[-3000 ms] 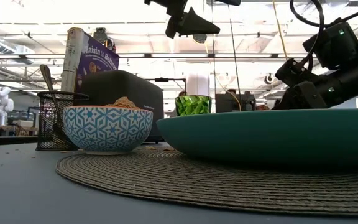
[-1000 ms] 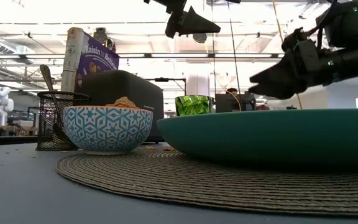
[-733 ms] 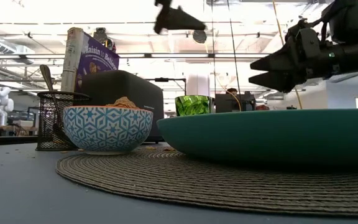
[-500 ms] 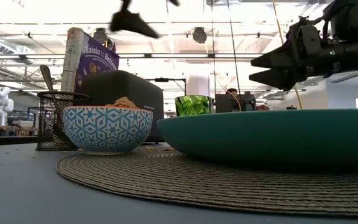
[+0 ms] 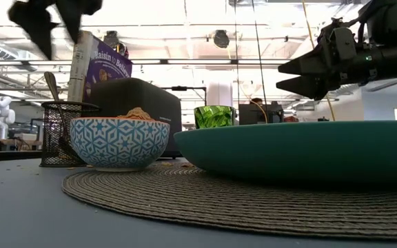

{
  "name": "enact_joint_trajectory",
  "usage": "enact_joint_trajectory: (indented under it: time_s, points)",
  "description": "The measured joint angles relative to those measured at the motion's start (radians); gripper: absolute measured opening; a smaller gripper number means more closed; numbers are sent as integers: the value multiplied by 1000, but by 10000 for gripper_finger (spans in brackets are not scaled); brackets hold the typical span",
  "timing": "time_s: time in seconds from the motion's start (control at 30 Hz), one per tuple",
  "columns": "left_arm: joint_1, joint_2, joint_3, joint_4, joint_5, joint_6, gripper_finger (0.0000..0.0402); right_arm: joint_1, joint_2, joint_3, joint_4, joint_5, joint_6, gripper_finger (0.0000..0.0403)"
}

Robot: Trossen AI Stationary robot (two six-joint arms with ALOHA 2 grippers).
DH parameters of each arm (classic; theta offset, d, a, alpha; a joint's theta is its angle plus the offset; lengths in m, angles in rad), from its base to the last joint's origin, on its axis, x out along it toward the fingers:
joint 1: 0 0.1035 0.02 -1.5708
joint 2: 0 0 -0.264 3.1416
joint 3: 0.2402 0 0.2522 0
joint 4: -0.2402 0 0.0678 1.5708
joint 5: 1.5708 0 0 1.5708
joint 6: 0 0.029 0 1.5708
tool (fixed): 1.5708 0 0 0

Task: Arrange a breakfast setting
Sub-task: Put the spoon beside the orange bowl

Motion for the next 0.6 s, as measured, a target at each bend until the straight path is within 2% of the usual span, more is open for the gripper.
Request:
enact_joint_trajectory:
  time_s: [0.1, 0.23, 0.4, 0.6]
  points:
    - [-1, 3, 0, -128, -17, -54, 374, 0, 0, 0, 1, 0, 0, 357]
    - [2, 4, 0, -236, -114, -151, 374, 0, 0, 0, 1, 0, 0, 357]
    - [18, 4, -3, -260, -189, -218, 374, 0, 0, 0, 1, 0, 0, 357]
    - [50, 5, -86, -259, -197, -360, 374, 0, 0, 0, 1, 0, 0, 357]
